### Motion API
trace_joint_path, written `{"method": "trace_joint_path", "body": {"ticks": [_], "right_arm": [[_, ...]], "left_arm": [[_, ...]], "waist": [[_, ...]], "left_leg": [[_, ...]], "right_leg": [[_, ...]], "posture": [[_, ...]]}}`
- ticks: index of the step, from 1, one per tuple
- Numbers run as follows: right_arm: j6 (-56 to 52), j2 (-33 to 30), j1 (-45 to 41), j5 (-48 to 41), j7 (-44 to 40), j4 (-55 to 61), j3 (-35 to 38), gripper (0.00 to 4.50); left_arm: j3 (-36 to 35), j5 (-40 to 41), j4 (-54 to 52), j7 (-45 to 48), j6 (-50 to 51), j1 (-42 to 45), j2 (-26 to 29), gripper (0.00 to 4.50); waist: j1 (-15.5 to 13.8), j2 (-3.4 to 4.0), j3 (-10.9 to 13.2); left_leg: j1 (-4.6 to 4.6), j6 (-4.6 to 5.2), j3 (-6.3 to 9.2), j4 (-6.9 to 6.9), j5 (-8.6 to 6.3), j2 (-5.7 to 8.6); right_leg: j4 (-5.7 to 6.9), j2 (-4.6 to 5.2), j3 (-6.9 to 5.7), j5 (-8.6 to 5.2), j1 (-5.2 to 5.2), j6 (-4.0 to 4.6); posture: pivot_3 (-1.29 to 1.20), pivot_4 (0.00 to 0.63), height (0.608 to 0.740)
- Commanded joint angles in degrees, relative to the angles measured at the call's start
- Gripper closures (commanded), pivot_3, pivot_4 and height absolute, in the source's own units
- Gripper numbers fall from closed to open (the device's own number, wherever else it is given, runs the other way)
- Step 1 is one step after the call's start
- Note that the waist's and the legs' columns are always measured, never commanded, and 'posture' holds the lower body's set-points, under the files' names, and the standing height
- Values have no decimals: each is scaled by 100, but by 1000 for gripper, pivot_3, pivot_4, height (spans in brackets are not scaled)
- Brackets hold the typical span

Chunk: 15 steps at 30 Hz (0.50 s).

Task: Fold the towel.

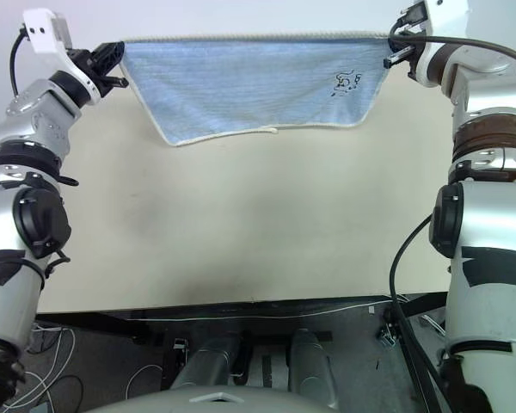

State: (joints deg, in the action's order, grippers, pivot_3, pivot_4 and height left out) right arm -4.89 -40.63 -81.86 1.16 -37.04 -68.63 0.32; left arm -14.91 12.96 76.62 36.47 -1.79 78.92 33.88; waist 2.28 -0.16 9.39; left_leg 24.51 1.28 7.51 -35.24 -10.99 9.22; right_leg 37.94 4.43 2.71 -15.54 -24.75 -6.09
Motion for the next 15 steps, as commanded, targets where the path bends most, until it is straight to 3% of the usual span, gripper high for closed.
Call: {"method": "trace_joint_path", "body": {"ticks": [1, 9, 15], "right_arm": [[371, -360, 6, 160, -131, -9, 18, 4500], [354, -1089, 934, -9, -2036, 1016, -4, 4500], [-283, -1657, 1819, -299, -3181, 2225, 80, 4500]], "left_arm": [[-98, -206, -16, -63, -335, 57, 297, 4473], [-15, -370, -145, 1535, -290, -355, 657, 4473], [-44, -331, -274, 2474, -52, -494, 1096, 4473]], "waist": [[18, 0, 0], [29, 0, 0], [26, 0, 1]], "left_leg": [[0, 0, 0, -1, 0, 0], [0, 8, -6, -2, -4, 0], [0, 8, -7, -11, -4, 0]], "right_leg": [[2, 0, 0, 0, 0, 0], [6, -2, -2, 0, -4, -1], [15, -2, -2, -1, -5, -1]], "posture": [[0, 150, 740], [0, 150, 740], [0, 150, 740]]}}
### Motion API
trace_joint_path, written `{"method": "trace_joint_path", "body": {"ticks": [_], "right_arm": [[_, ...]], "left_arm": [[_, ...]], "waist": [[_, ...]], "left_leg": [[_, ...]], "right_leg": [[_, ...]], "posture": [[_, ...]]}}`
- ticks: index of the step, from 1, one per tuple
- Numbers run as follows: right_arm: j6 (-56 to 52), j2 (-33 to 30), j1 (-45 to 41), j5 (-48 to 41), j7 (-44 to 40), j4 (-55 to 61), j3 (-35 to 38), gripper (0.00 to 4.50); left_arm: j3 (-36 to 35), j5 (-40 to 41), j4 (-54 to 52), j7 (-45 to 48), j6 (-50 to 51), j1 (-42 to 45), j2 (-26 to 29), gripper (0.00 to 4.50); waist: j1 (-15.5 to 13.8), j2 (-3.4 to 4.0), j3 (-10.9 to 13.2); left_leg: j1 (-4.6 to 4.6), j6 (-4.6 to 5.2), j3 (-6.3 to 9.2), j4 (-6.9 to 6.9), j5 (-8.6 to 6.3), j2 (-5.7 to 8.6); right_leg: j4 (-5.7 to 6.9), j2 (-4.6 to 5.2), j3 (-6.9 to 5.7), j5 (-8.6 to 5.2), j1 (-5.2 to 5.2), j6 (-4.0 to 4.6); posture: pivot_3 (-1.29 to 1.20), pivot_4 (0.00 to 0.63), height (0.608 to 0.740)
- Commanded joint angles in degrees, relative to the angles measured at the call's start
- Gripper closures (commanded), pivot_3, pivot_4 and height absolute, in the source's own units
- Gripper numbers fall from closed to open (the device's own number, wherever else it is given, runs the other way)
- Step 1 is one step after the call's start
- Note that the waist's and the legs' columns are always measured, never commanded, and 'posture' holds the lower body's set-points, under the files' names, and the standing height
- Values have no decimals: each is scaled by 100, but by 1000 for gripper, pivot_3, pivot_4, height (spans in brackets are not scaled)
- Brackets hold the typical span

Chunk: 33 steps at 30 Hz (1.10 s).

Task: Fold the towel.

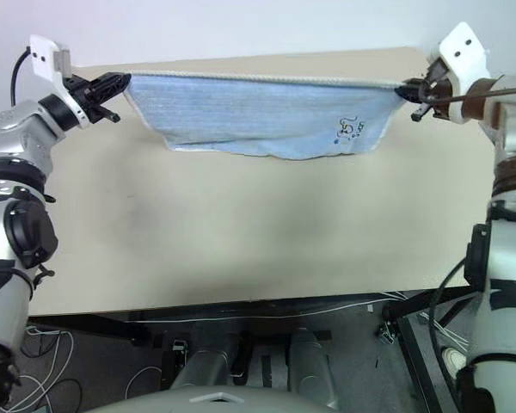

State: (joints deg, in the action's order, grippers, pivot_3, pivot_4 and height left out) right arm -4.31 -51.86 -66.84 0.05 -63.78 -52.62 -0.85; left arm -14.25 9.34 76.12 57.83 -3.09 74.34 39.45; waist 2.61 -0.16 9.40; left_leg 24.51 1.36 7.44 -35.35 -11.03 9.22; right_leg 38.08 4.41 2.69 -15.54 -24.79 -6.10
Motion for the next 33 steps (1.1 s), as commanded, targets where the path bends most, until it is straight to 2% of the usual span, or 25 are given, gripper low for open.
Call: {"method": "trace_joint_path", "body": {"ticks": [1, 6, 8, 10, 16, 19, 23, 27, 29, 33], "right_arm": [[-434, -609, 469, -255, -662, 833, 213, 4500], [-673, -1173, 1526, -675, -1307, 1903, 449, 4500], [-613, -1333, 2139, -977, -1520, 2459, 682, 4500], [-648, -1412, 2707, -1224, -1598, 2937, 888, 4500], [-732, -1710, 4262, -1564, -1761, 3853, 1359, 4500], [-975, -1747, 4628, -1804, -1756, 4096, 1522, 4500], [-940, -1873, 5271, -1860, -1931, 4426, 1564, 4500], [-728, -1945, 5487, -1714, -1897, 4417, 1417, 4500], [-633, -1938, 5489, -1673, -1898, 4424, 1352, 4500], [-698, -1596, 5024, -1641, -1712, 4355, 902, 4500]], "left_arm": [[-115, 38, -242, 447, 134, -47, 594, 4473], [132, 24, -747, 2132, 525, -699, 1037, 4473], [337, -9, -1300, 2869, 268, -1433, 1210, 4473], [520, 287, -2146, 3383, 444, -2336, 1433, 4473], [297, 1606, -4728, 3467, 2227, -4568, 2209, 4473], [47, 1968, -5408, 3429, 2767, -5191, 2410, 4473], [-118, 2105, -5778, 3317, 2944, -5631, 2444, 4473], [-117, 2147, -5891, 3277, 3015, -5809, 2432, 4473], [-66, 2119, -5893, 3289, 2981, -5892, 2419, 4473], [172, 2044, -5648, 3055, 2860, -5701, 2003, 4473]], "waist": [[-1, 0, 0], [-1, 3, -1], [-4, 5, -2], [12, 5, -2], [-19, 6, 1], [-54, 20, 7], [-123, 20, 7], [-158, 21, 7], [-160, 21, 7], [-174, 22, 7]], "left_leg": [[0, -1, 2, 1, 0, 0], [-1, 0, -2, -1, 0, -1], [-2, 0, -2, -2, 0, -1], [-5, 0, -3, -1, 0, -3], [-10, 1, -1, -14, -3, -7], [-32, -8, -3, -18, -13, -7], [-57, -10, -2, -10, -14, -10], [-59, -10, -7, -10, -14, -11], [-59, -10, -8, -7, -15, -11], [-57, -10, -9, 6, -14, -12]], "right_leg": [[0, 0, -2, 0, 0, 0], [2, 0, 0, 0, 1, 0], [3, -1, 1, -1, 1, 0], [6, 0, 6, -1, 1, 1], [11, 0, 14, -1, 13, 2], [8, 5, 14, -1, 39, 2], [7, 8, 11, -14, 62, 25], [2, 11, 14, -26, 63, 47], [-4, 11, 14, -27, 64, 47], [-10, 11, 14, -26, 55, 46]], "posture": [[0, 150, 740], [0, 150, 740], [0, 150, 740], [0, 150, 740], [0, 150, 740], [0, 150, 740], [0, 150, 740], [0, 150, 740], [0, 150, 740], [0, 150, 740]]}}
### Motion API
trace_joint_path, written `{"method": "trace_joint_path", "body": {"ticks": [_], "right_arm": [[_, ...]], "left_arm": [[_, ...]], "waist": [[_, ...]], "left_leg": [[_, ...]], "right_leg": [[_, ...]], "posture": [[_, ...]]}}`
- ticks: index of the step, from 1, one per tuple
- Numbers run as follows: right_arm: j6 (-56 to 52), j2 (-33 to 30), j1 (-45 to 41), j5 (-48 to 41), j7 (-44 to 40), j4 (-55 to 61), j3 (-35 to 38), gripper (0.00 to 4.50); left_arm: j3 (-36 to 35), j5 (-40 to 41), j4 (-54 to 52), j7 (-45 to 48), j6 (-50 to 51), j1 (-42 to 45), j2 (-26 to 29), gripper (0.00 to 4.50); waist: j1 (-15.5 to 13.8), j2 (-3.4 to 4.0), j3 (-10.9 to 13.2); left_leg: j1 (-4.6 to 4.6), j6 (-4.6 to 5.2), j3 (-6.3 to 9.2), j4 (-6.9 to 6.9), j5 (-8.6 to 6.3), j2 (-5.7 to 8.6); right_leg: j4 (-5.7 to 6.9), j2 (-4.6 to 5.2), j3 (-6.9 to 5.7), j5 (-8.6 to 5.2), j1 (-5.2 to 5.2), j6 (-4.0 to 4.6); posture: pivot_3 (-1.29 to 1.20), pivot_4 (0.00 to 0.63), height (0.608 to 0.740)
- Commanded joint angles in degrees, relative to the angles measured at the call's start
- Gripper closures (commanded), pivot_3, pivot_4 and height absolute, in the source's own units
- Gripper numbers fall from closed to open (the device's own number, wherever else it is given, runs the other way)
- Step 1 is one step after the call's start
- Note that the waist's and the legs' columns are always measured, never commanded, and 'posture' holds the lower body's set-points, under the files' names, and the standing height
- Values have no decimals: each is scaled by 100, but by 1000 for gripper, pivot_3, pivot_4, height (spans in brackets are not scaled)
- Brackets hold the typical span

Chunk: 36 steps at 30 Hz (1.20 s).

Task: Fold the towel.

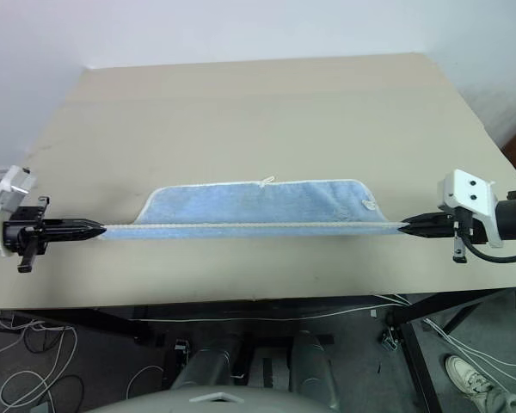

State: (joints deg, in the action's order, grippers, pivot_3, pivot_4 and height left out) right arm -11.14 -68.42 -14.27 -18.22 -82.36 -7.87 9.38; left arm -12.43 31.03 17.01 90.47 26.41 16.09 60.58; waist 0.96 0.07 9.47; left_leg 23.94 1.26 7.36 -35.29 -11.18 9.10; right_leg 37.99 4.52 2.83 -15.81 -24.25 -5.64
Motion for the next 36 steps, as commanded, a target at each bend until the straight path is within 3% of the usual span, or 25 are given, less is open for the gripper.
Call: {"method": "trace_joint_path", "body": {"ticks": [1, 7, 12, 19, 28, 36], "right_arm": [[17, 118, -302, 214, 165, -152, -215, 4500], [-83, 707, -1403, 461, 455, -791, -711, 4500], [18, 1221, -2200, 782, 627, -1488, -1081, 4500], [206, 1746, -2921, 1030, 689, -2249, -1339, 4500], [519, 1904, -3448, 1270, 705, -3120, -1334, 4500], [806, 1958, -3656, 1556, 848, -3672, -1387, 4500]], "left_arm": [[39, -153, 312, -250, -106, 192, -175, 4473], [214, -281, 895, -600, -109, 1061, -650, 4473], [561, -751, 2044, -741, -400, 1936, -1118, 4473], [808, -1332, 3338, -705, -979, 2670, -1250, 4473], [724, -1718, 4407, -868, -1545, 3197, -1185, 4473], [563, -1836, 4864, -1441, -1960, 3465, -1480, 4473]], "waist": [[-13, -1, 0], [-24, -5, 2], [-19, -5, -1], [10, -8, 0], [2, -8, 0], [9, -8, 0]], "left_leg": [[-1, 0, 0, 2, 0, 0], [7, 0, 0, -5, 1, 0], [4, -1, 1, 1, 2, 1], [34, 10, 2, -1, 11, 2], [34, 10, 3, -4, 12, 4], [34, 10, 4, -8, 12, 4]], "right_leg": [[0, 0, -1, 0, 0, -1], [0, -1, -3, 3, -4, -5], [2, -3, -6, 15, -7, -26], [7, -6, -8, 16, -37, -28], [10, -7, -11, 16, -35, -28], [14, -9, -12, 17, -35, -29]], "posture": [[0, 150, 740], [0, 150, 740], [0, 150, 740], [0, 150, 740], [0, 150, 740], [0, 150, 740]]}}
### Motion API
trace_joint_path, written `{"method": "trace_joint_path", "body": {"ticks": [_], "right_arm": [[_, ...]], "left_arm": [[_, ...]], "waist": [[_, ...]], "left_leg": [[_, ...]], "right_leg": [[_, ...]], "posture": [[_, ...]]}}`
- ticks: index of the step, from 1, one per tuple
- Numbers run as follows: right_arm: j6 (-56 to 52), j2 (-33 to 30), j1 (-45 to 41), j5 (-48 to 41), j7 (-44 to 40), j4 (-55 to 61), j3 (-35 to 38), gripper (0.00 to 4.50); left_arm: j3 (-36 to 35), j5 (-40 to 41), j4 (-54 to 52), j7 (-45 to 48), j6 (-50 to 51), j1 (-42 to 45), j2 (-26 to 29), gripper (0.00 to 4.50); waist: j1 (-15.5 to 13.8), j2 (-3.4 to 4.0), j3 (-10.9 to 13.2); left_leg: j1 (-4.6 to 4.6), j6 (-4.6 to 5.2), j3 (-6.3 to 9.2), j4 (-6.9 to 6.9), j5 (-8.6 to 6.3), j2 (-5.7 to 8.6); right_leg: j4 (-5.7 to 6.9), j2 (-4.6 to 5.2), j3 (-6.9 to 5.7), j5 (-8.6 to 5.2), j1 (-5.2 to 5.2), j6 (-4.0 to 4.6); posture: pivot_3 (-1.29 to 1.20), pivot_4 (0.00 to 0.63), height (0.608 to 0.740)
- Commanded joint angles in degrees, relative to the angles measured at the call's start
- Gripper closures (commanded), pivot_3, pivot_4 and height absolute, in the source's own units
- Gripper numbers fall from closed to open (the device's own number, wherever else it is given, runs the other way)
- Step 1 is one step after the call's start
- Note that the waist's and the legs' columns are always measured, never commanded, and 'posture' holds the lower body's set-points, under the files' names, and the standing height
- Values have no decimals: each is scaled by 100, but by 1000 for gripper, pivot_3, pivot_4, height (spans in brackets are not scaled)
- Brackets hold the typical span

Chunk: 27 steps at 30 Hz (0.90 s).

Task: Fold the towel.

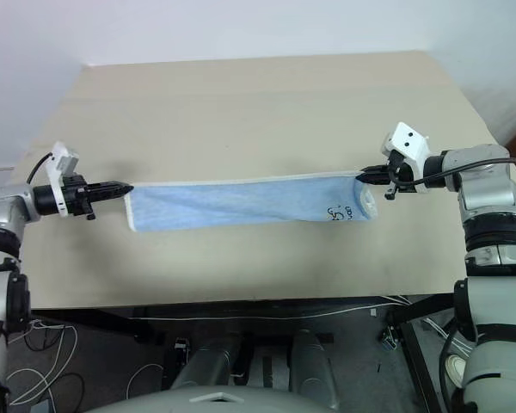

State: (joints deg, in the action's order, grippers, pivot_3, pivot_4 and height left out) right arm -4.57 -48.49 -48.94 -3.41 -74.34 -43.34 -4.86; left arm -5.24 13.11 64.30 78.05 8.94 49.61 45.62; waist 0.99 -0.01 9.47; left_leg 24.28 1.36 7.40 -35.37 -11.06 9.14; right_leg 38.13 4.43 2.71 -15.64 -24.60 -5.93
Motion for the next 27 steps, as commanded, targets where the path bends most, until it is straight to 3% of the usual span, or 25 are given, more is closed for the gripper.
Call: {"method": "trace_joint_path", "body": {"ticks": [1, 13, 17, 23, 27], "right_arm": [[178, -5, -199, 97, 53, -170, 28, 4500], [250, 300, -417, 372, 456, -536, 19, 4500], [193, 340, -464, 321, 455, -560, 53, 3574], [128, 363, -445, 268, 450, -499, 93, 1535], [40, 276, -410, 228, 347, -439, 133, 236]], "left_arm": [[-166, -75, 188, -279, -278, 123, -7, 4473], [-212, -212, 494, -657, -625, 311, -154, 4473], [-281, -196, 533, -697, -642, 334, -173, 4500], [-255, -229, 513, -523, -565, 265, -177, 4500], [-340, -120, 415, -179, -290, 295, -119, 3528]], "waist": [[12, 0, 0], [14, 0, 0], [21, 0, 0], [23, 0, 0], [23, 0, 0]], "left_leg": [[0, 0, 0, 0, 0, 0], [0, -1, 0, -4, 1, 1], [0, -1, 0, -5, 2, 0], [0, -1, 0, -7, 2, 0], [1, -1, 0, -9, 1, 0]], "right_leg": [[0, 0, 0, 0, 0, 0], [5, -2, 1, 1, -1, -1], [6, -2, 1, 1, -1, -1], [7, -2, 1, 1, -1, -2], [8, -3, 0, 1, 0, -2]], "posture": [[0, 150, 740], [0, 150, 740], [0, 150, 740], [0, 150, 740], [0, 150, 740]]}}
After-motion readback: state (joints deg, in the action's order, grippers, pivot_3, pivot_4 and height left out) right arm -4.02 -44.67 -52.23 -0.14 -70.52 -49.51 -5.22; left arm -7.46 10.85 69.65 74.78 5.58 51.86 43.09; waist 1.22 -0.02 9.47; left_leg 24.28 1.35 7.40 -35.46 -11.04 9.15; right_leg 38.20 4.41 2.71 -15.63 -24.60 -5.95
